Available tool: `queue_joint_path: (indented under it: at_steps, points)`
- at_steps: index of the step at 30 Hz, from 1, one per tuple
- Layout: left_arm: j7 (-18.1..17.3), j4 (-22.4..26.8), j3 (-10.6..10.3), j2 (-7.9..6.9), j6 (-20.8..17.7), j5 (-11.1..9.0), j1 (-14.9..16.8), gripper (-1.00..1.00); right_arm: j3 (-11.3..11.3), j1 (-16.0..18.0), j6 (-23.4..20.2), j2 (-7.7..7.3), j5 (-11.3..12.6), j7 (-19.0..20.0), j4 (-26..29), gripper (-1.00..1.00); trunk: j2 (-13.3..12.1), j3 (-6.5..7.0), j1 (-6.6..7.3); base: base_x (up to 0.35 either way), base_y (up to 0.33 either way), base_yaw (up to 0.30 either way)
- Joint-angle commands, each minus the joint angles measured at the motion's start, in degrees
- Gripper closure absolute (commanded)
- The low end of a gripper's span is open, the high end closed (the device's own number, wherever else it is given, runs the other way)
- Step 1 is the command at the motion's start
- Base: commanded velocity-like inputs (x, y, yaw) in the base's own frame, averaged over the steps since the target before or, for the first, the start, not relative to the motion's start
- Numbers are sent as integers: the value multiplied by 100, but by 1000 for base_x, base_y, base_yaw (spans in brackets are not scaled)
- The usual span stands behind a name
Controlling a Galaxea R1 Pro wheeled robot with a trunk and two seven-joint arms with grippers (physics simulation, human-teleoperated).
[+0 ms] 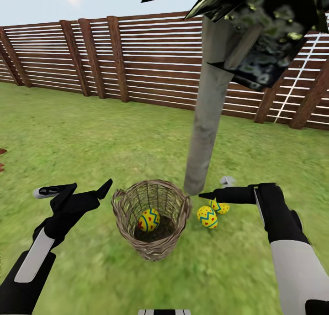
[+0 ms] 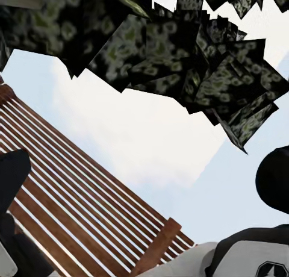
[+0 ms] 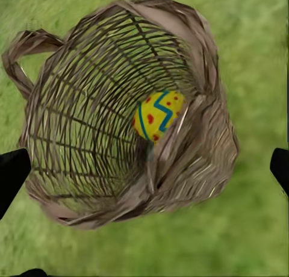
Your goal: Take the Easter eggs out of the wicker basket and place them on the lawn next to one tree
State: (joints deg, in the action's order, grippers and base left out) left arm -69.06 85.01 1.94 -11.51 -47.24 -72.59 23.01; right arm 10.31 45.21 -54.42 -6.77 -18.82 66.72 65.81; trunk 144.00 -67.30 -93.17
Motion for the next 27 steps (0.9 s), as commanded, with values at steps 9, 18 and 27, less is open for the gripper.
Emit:
queue_joint_path:
  at_steps: [9,18,27]
  points:
    - [-3,-2,-10,-8,-40,-20,2,-100,-282,2,3,767,-53,-1333,-37,-100,2,-5,-1,196,275,0]
    - [-11,-2,-3,0,-31,-26,2,-100,-1148,-161,25,1076,-39,-2810,-115,-100,2,-5,-1,33,47,0]
    - [-11,-2,-10,8,-39,-28,2,-100,-2458,-188,23,1396,0,-4068,-836,-100,2,-5,-1,24,41,0]
